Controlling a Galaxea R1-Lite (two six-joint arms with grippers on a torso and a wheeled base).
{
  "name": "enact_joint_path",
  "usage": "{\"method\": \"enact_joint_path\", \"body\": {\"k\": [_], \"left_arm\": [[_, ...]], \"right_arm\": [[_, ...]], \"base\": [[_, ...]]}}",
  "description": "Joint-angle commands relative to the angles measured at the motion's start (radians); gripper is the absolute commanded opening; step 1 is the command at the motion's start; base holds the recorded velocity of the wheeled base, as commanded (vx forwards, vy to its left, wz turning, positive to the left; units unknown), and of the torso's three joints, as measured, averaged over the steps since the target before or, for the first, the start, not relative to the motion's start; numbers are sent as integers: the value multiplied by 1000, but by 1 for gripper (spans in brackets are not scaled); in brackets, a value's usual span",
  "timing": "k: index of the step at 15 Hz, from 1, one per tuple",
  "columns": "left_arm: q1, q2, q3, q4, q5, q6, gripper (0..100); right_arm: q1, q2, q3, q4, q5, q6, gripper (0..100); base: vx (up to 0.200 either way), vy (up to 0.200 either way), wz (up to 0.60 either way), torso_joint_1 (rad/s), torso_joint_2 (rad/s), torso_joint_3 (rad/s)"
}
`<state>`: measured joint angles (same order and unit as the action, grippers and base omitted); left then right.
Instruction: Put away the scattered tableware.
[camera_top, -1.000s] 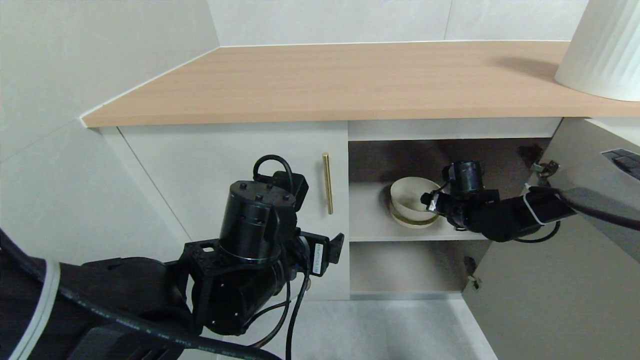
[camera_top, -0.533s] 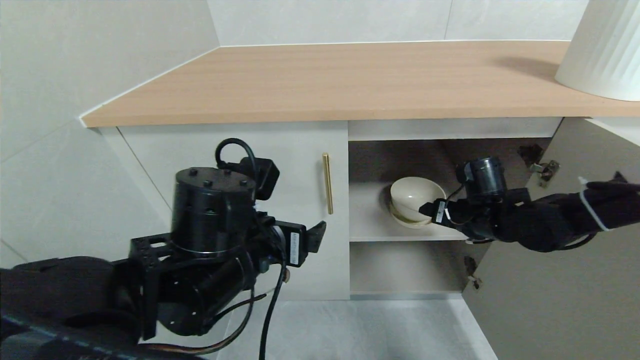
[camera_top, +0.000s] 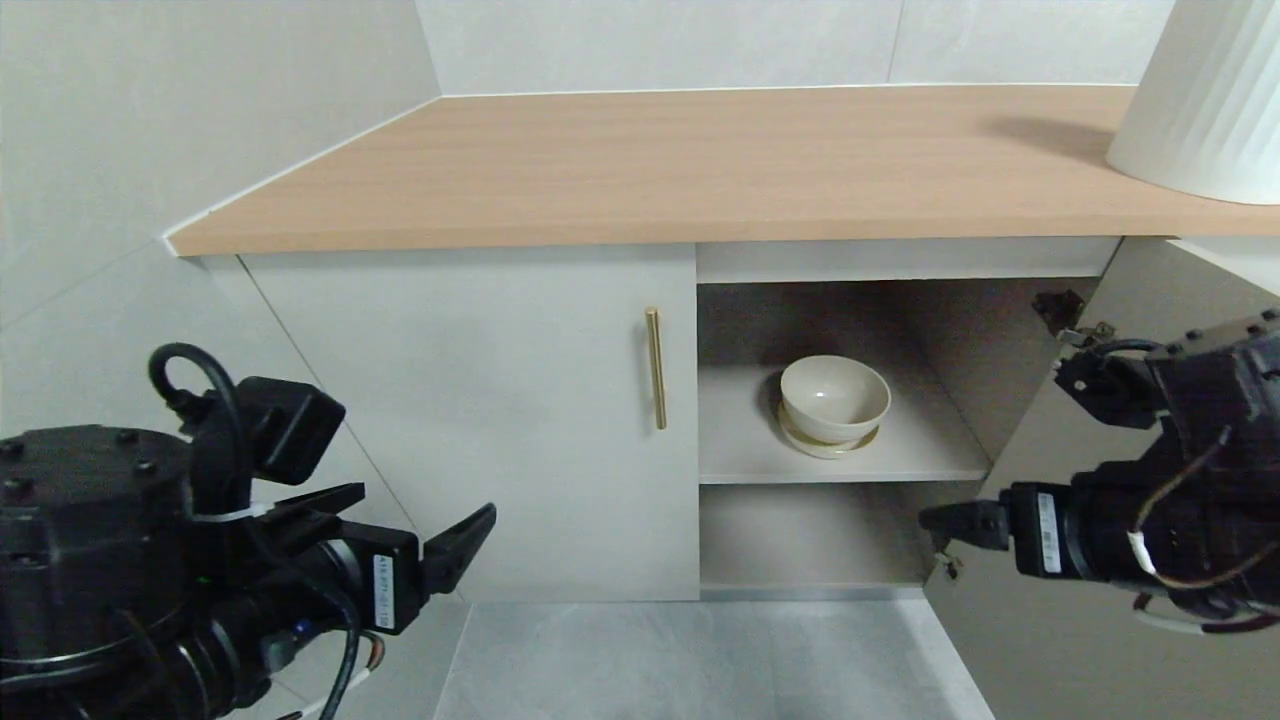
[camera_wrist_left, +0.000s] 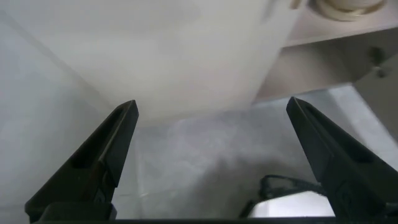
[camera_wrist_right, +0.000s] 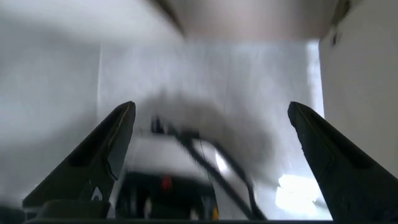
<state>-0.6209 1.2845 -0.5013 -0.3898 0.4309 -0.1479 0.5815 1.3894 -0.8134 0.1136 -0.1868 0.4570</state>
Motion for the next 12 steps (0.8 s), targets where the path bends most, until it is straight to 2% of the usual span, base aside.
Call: {"method": "enact_joint_path", "body": {"k": [1,4,12], "left_arm": [[39,-97,17,20,0,16,100],[36,-82,10,29,0,17,100],[16,-73,17,31,5,17,100]], "right_arm": [[63,-116,92,21,-6,2,100],[83,-112,125,17,-13,0,100],[84,-115,128,17,-37,-1,100]], "base": [[0,0,0,0,0,0],[0,0,0,0,0,0],[-200,0,0,4,2,2]]}}
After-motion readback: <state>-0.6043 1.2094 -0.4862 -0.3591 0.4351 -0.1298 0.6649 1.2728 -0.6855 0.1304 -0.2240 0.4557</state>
